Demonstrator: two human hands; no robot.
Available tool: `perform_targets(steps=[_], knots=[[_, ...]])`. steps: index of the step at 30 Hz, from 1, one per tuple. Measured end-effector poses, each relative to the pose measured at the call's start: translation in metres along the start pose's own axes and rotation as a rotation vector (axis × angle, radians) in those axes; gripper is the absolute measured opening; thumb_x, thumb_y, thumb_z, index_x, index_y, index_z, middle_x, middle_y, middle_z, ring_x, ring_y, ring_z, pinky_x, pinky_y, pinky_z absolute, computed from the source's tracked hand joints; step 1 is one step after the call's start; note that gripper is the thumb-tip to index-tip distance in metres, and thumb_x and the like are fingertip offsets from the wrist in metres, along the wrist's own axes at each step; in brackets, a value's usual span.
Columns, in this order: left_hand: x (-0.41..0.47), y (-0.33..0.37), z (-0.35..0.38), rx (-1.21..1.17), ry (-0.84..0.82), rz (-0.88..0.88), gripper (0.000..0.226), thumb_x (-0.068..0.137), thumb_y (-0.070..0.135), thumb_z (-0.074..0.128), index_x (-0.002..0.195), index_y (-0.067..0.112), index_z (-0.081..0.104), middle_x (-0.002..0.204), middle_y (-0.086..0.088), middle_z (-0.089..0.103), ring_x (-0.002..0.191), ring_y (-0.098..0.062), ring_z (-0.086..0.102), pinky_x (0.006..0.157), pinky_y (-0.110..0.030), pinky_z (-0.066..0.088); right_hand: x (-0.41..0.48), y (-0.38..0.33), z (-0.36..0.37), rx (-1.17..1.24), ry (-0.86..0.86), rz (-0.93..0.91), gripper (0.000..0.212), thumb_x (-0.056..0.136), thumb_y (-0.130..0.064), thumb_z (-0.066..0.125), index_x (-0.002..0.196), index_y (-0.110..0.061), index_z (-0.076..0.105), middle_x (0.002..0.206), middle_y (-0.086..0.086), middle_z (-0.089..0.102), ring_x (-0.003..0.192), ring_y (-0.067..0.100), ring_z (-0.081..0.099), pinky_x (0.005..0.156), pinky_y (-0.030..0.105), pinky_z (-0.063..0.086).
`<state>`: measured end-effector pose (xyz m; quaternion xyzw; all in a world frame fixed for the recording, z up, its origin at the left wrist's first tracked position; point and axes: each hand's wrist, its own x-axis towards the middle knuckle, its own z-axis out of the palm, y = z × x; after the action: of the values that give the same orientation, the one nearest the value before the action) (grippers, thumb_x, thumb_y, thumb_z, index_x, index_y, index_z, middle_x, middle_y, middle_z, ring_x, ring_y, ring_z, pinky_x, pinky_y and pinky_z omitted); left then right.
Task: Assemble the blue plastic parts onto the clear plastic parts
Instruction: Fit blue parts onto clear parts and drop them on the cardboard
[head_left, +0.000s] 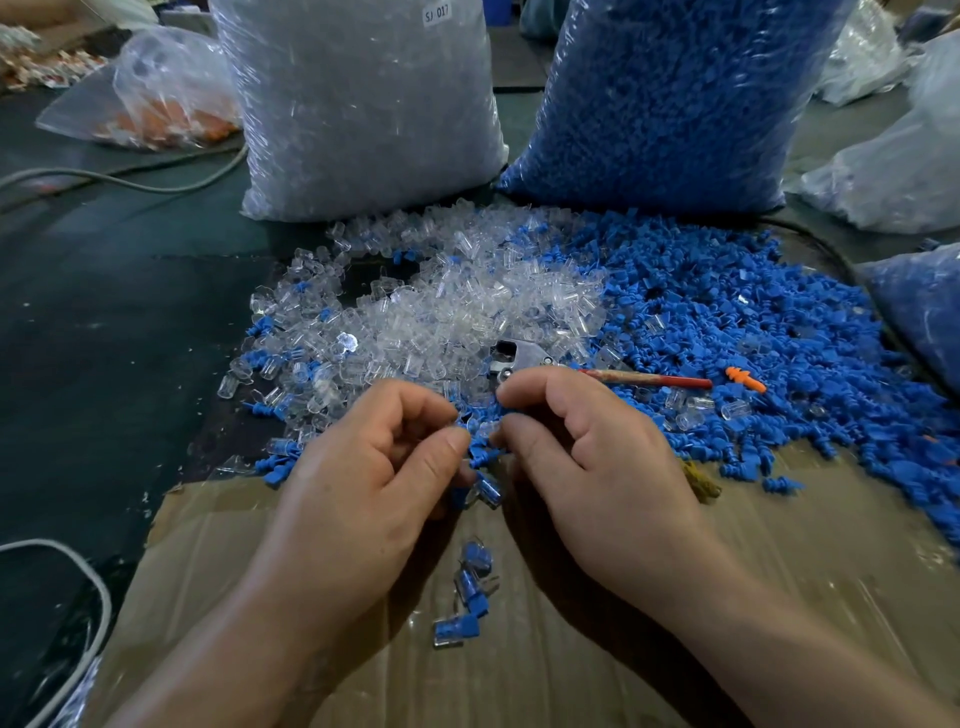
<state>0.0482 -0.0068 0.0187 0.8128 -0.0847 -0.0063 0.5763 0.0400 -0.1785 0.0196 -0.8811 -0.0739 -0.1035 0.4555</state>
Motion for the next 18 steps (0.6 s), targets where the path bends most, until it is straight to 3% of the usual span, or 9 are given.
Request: perform_targets(steps=[2,4,8,11,15,18], knots=[[0.0009,-0.0019,0.0,-0.017,0.016,-0.003,0.002,0.088,0.029,0.065,0.088,0.031,0.065,0.077,0.007,0.075,0.067,-0.005,0.071,0.058,-0.013,0.052,-0.0038,-0.002,-0.0007,-0.026,0.013,-0.041,0.011,0.094,-0.03,0.058,0.1,-0.038,0.055,0.097,-0.021,0.059,0.095,-0.002,0.057,0.079,0.015,0.042],[0.0018,-0.0043,0.0,-0.036,0.033,-0.014,0.01,0.092,0.018,0.065,0.091,0.027,0.065,0.078,0.006,0.075,0.07,-0.005,0.072,0.06,-0.014,0.055,-0.0067,-0.0045,-0.0012,-0.057,-0.004,-0.085,0.008,0.093,-0.031,0.055,0.1,-0.034,0.057,0.095,-0.018,0.059,0.094,0.0,0.056,0.08,0.018,0.042],[0.0039,-0.0073,-0.0015,-0.094,0.041,-0.034,0.01,0.094,0.016,0.062,0.095,0.025,0.064,0.084,0.002,0.074,0.08,-0.01,0.075,0.067,-0.026,0.061,-0.0081,-0.0078,-0.0012,-0.141,-0.112,-0.146,0.008,0.096,-0.03,0.055,0.102,-0.035,0.058,0.096,-0.018,0.056,0.093,0.0,0.053,0.079,0.022,0.041],[0.0042,-0.007,-0.0019,-0.1,0.033,-0.007,0.01,0.095,0.014,0.062,0.097,0.023,0.064,0.085,0.003,0.073,0.079,-0.008,0.074,0.07,-0.023,0.06,-0.0092,-0.0091,-0.0011,-0.165,-0.155,-0.175,0.01,0.095,-0.033,0.052,0.103,-0.036,0.057,0.099,-0.018,0.056,0.094,0.0,0.053,0.08,0.028,0.043],[0.003,-0.0057,-0.0028,-0.131,0.044,0.015,0.013,0.085,0.033,0.062,0.096,0.025,0.065,0.082,0.003,0.073,0.076,-0.009,0.073,0.068,-0.02,0.059,-0.01,-0.0097,-0.0029,-0.143,-0.218,-0.209,0.011,0.095,-0.036,0.051,0.105,-0.039,0.054,0.101,-0.017,0.059,0.096,0.004,0.058,0.079,0.036,0.05],[0.0019,-0.0068,-0.0032,-0.157,0.098,0.014,0.022,0.078,0.04,0.061,0.096,0.027,0.065,0.083,0.005,0.074,0.075,-0.006,0.074,0.064,-0.017,0.057,-0.0108,-0.0088,-0.0048,-0.141,-0.251,-0.255,0.014,0.093,-0.035,0.053,0.105,-0.043,0.052,0.1,-0.019,0.059,0.095,0.0,0.058,0.078,0.029,0.048]])
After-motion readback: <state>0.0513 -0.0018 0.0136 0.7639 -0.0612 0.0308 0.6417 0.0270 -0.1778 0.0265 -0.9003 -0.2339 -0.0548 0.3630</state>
